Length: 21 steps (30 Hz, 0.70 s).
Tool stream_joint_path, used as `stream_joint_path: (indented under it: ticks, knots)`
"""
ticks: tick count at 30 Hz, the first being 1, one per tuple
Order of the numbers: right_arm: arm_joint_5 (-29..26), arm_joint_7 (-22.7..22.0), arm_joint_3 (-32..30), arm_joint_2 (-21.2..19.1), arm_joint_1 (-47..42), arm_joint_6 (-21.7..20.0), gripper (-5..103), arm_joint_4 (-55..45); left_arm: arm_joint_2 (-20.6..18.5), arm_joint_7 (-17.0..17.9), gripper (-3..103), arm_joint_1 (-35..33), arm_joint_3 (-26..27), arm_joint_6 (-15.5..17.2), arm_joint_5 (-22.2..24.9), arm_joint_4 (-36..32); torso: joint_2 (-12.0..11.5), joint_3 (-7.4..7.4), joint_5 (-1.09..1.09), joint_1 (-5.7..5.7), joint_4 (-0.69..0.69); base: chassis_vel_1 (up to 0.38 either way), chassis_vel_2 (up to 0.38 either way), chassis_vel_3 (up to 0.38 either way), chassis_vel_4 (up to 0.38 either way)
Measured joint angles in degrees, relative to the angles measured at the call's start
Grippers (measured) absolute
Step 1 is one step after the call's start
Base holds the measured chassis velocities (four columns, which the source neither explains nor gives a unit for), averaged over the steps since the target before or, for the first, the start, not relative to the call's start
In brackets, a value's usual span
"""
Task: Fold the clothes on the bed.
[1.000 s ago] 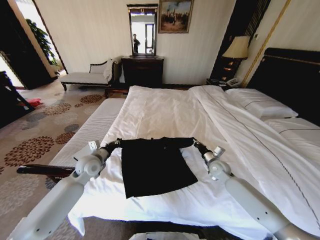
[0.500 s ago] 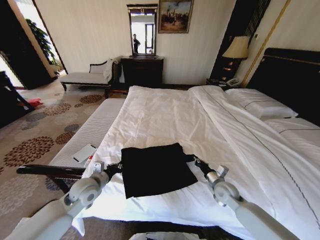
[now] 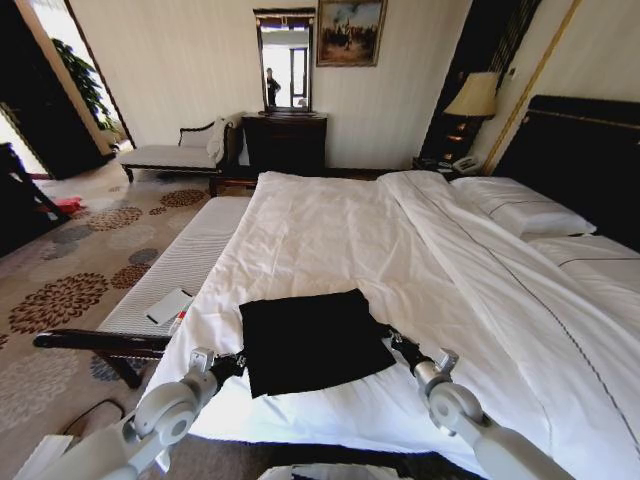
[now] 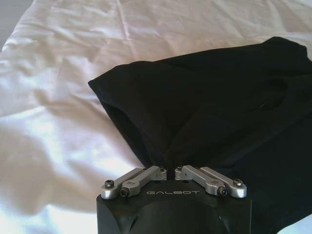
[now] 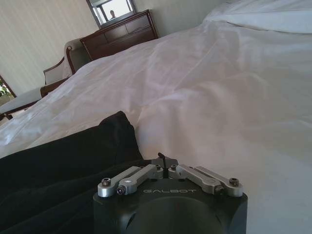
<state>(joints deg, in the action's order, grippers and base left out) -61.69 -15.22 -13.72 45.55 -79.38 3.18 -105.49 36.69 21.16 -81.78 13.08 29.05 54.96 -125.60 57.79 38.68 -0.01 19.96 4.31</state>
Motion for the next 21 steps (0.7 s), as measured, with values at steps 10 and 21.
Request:
stream_joint_path:
  ticks: [10, 21]
  knots:
    - [1.77, -1.40, -2.82, 0.49, -2.35, 0.03, 19, -2.53, -0.65, -0.01, 26, -1.35, 1.61, -1.01, -3.57, -2.24, 0.00, 0.00, 0.01, 0.00, 0.02, 0.000, 0.000, 0.000, 0.000]
    - [-2.38, -3.74, -9.43, 0.72, 3.07, -0.45, 57, -7.23, 3.63, 3.21, 64, 14.94, 5.02, -1.59, 11.19, -2.73, 0.00, 0.00, 0.03, 0.00, 0.01, 0.000, 0.000, 0.000, 0.000]
